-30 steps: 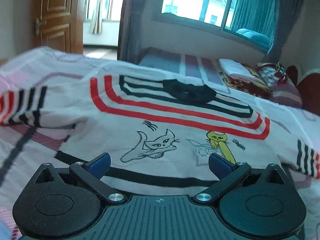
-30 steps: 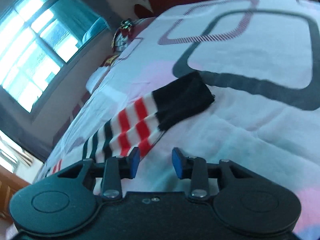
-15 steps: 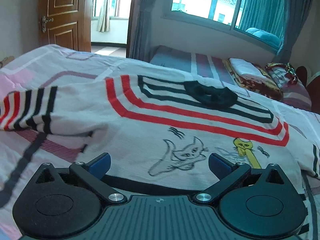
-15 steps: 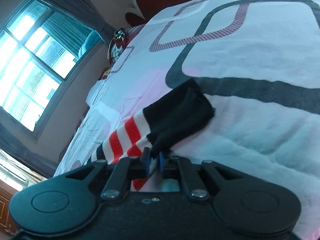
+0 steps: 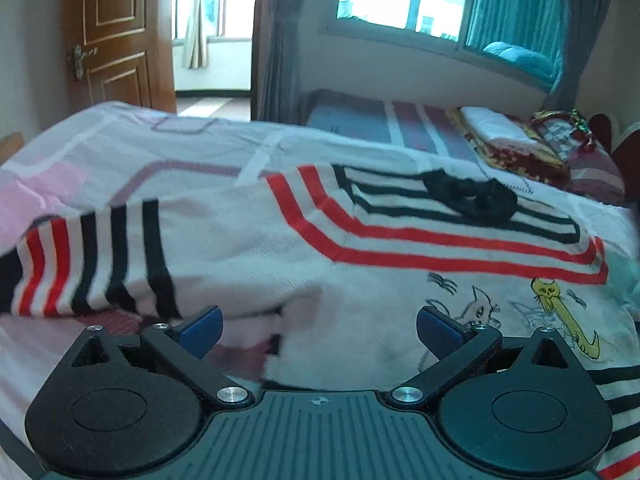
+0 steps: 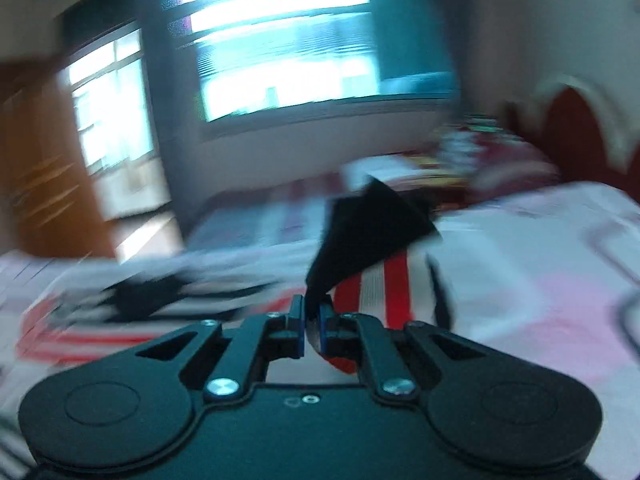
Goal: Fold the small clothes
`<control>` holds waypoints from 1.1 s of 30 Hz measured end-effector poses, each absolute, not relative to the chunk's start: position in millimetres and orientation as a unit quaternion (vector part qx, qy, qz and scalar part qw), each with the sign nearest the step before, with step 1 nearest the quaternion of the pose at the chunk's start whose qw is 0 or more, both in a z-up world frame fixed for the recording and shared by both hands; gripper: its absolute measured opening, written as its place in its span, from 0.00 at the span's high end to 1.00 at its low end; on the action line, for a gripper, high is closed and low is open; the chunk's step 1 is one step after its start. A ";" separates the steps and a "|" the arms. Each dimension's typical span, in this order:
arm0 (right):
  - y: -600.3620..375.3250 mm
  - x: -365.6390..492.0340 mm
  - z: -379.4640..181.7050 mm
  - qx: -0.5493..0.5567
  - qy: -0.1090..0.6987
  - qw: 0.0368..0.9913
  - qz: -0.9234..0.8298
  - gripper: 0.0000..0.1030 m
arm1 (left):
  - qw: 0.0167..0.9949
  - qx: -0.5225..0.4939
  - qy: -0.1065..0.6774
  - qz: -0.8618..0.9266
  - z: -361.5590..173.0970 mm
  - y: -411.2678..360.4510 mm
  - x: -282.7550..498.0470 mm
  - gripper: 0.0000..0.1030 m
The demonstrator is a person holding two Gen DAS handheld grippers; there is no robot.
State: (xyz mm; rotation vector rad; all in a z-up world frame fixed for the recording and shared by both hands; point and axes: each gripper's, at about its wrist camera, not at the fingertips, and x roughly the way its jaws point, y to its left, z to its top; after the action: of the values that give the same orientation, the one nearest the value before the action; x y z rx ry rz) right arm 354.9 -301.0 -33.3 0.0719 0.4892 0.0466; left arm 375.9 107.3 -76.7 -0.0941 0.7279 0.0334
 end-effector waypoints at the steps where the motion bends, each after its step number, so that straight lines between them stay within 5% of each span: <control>1: -277.4 362.5 -39.3 0.033 0.255 0.965 0.048 0.93 | 0.934 -0.046 0.354 0.017 -74.2 114.5 375.4 0.00; 11: -110.1 389.2 -107.3 -0.016 0.329 0.928 0.174 0.91 | 0.934 -0.077 0.348 0.009 -69.6 176.2 371.3 0.00; 13: -102.3 381.9 -113.0 -0.035 0.319 0.931 0.172 0.85 | 0.934 -0.090 0.346 -0.010 -71.1 175.0 375.3 0.00; 16: -94.1 370.3 -110.6 -0.085 0.309 0.926 0.198 0.60 | 0.934 -0.100 0.339 -0.050 -73.2 156.0 385.4 0.01; 19: -98.5 358.3 -100.5 -0.083 0.297 0.932 0.191 0.60 | 0.926 -0.113 0.348 -0.092 -79.8 131.2 401.9 0.20; 24: -146.7 329.1 -75.5 -0.028 0.285 0.948 0.142 0.60 | 0.906 -0.119 0.372 -0.160 -103.5 87.6 445.3 0.21; 25: -159.5 323.2 -71.2 -0.012 0.286 0.949 0.133 0.61 | 0.905 -0.115 0.375 -0.167 -107.2 82.6 451.6 0.24; 27: -183.1 315.9 -68.2 0.018 0.288 0.951 0.114 0.61 | 0.894 -0.110 0.394 -0.180 -117.9 71.0 466.9 0.49; 29: -210.2 311.8 -67.7 0.063 0.292 0.950 0.091 0.61 | 0.882 -0.108 0.420 -0.182 -132.6 63.4 475.9 0.96; 33: -266.9 304.1 -70.8 0.144 0.293 0.945 0.034 0.60 | 0.895 -0.095 0.398 -0.176 -122.7 59.3 470.5 0.98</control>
State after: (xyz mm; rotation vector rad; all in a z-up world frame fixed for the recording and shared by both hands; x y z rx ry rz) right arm 304.1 -266.9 -70.8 0.2938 0.5976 0.0685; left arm 470.5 59.3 -122.7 -0.1978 0.8249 -0.3644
